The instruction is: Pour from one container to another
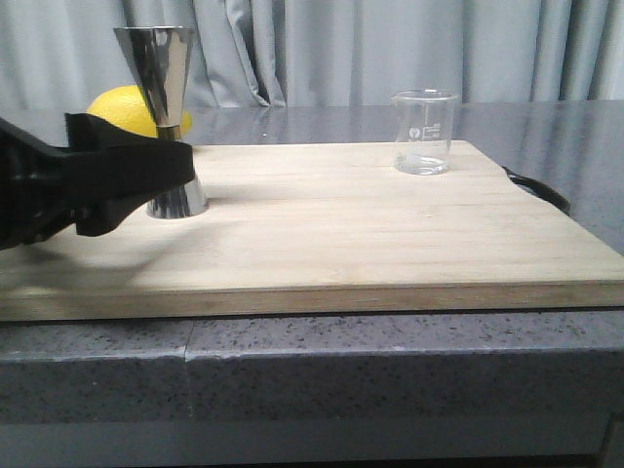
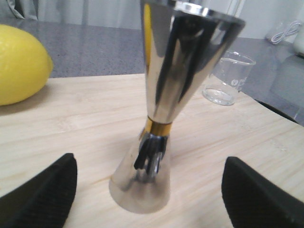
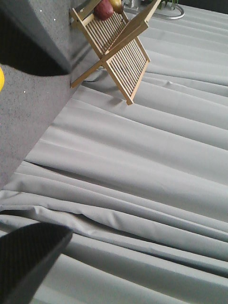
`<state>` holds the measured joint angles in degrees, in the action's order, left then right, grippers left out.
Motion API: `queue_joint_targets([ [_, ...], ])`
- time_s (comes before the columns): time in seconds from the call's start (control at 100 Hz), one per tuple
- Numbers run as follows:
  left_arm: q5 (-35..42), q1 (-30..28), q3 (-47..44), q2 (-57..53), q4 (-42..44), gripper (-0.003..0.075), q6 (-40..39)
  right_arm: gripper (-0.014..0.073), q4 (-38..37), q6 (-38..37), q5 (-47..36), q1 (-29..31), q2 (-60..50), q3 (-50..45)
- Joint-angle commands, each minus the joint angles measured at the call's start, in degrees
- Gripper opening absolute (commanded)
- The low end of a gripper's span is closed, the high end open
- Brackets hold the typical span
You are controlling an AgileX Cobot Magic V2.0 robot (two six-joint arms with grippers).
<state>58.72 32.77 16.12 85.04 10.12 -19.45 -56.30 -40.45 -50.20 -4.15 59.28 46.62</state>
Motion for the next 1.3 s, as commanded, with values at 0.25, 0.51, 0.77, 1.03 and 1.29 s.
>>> queue_joint_targets([
  [0.25, 4.83, -0.12, -6.24, -12.24, 1.75, 0.0575, -3.19, 0.0567, 2.42, 0.09, -1.33, -0.15, -1.11, 1.24],
  [0.51, 5.34, -0.12, -6.96, -25.98, -6.79, 0.0544, 2.51, 0.0567, 3.44, 0.09, 5.97, -0.15, -1.11, 1.24],
  [0.77, -6.77, -0.36, 1.97, -41.43, -31.85, 0.0544, 29.62, 0.0567, 9.89, 0.09, 16.65, 0.20, -1.11, 1.34],
  [1.03, -24.20, -0.36, 22.66, -45.24, -53.24, 0.0447, 62.92, 0.0567, 10.47, 0.09, 24.61, 0.20, -1.69, 3.90],
  [1.29, -43.45, -0.36, 31.40, -45.24, -58.73, 0.0237, 73.60, 0.0407, 6.31, 0.09, 31.42, 0.20, -11.06, 4.93],
])
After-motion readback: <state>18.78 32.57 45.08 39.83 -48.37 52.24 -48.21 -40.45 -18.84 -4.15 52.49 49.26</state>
